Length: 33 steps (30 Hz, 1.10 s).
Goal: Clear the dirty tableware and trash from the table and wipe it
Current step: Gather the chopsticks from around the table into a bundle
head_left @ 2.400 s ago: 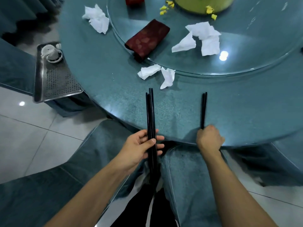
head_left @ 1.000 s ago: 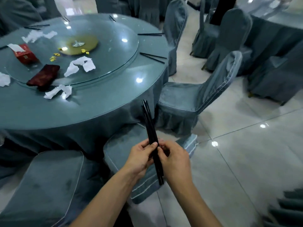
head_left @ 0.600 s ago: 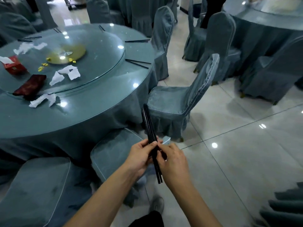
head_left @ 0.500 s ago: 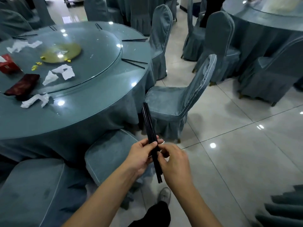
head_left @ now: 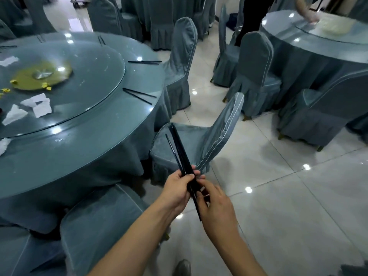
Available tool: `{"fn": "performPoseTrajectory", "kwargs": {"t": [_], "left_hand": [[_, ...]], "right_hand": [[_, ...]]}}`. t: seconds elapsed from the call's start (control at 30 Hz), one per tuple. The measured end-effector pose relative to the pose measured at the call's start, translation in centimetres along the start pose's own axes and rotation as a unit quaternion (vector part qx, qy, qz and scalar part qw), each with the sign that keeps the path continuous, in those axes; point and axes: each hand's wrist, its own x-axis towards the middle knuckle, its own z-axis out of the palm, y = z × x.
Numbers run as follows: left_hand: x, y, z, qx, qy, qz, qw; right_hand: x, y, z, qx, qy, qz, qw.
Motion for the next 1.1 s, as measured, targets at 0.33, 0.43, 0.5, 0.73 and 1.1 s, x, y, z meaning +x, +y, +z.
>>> {"fn": "performPoseTrajectory", "kwargs": {"t": [0.33,0.43,0.5,0.73,1.1], "left_hand": [[10.4,1.9,8.5,0.015,0.015,0.037,0.999],[13.7,2.1,11.4,-0.003,0.038,0.047,0.998],[15.6,2.3,13.1,-0.017,0.055,0.056,0.997],[19.9,3.8,17.5,-0.028,0.123,0.076,0.989],[29.7,11.4,18.1,-0.056,0.125,0.111,0.984]], "right_hand": [[14.1,5.9,-5.9,0.070,0.002,-0.068,0.995],[19.9,8.9,-8.7,0.070,-0.010,-0.083,0.994],[24.1,10.9,-10.4,0.065,-0.025,-0.093,0.993],[37.1,12.5,-13.8,0.041,-0.129,-0.130,0.982],[52.9,9.6,-9.2,-0.027,-0.249,-0.214,0.944]]}}
